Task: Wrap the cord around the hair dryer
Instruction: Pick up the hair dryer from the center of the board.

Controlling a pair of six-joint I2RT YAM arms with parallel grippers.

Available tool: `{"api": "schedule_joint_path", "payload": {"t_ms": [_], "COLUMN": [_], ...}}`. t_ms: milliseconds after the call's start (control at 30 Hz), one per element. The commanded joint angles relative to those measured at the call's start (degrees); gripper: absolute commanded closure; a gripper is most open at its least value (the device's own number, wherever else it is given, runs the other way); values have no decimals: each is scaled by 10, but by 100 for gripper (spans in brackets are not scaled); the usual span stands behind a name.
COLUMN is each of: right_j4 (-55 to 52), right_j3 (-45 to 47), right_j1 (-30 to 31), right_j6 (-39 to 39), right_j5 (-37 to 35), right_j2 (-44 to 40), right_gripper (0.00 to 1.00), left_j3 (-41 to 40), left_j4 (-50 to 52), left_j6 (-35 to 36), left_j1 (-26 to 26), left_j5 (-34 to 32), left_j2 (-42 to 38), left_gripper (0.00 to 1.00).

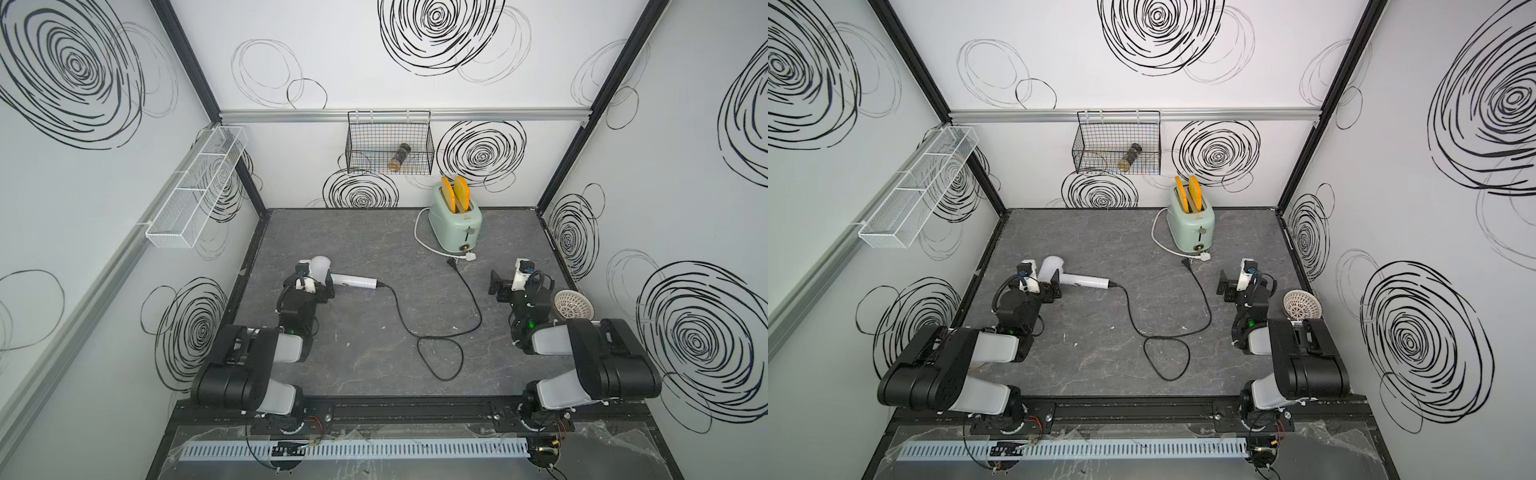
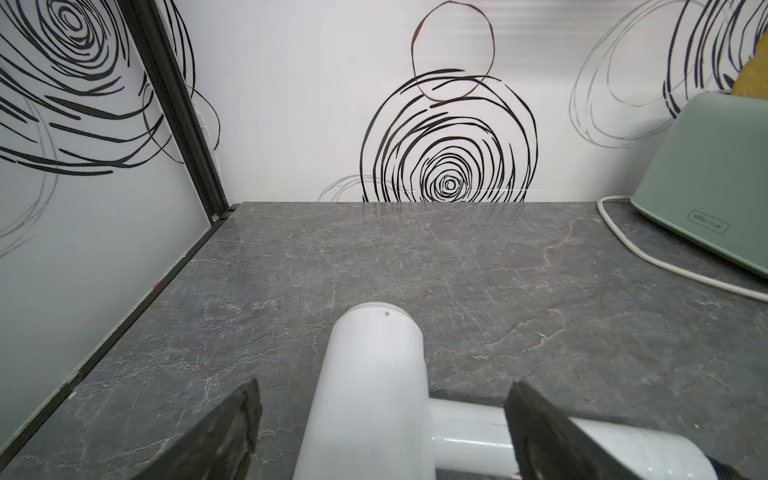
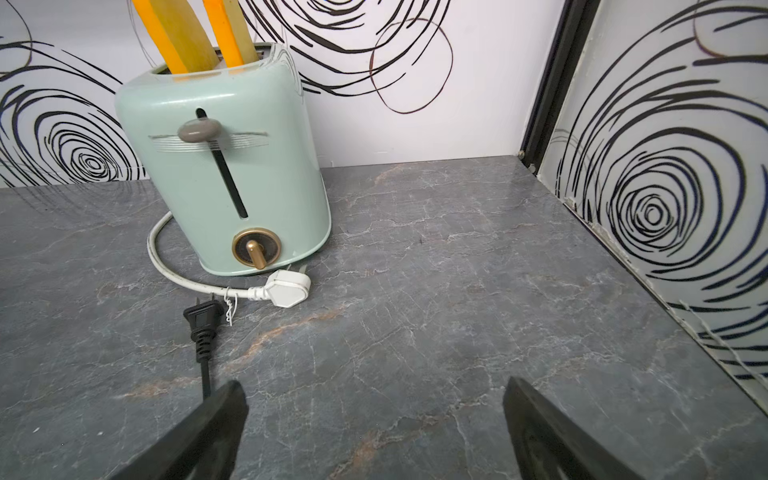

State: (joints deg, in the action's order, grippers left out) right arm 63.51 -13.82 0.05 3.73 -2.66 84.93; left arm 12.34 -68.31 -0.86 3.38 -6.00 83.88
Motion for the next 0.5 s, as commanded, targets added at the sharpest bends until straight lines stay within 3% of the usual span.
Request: {"api": "schedule_joint_path", "payload": {"t_ms": [0, 467], "right_j4": [8, 5], "right_j3": [-8, -10], "right_j1": [3, 0], "right_j6": [-8, -6], "right_j5": [-7, -2], "right_j2": [3, 4], "right_gripper": [2, 2], "left_j3": [0, 0], "left_j4": [-40, -39], "left_j6": [4, 3], "left_j1": [2, -1], "left_j5": [-2, 4], "left_j2": [-1, -2], "left_gripper": [4, 4]}}
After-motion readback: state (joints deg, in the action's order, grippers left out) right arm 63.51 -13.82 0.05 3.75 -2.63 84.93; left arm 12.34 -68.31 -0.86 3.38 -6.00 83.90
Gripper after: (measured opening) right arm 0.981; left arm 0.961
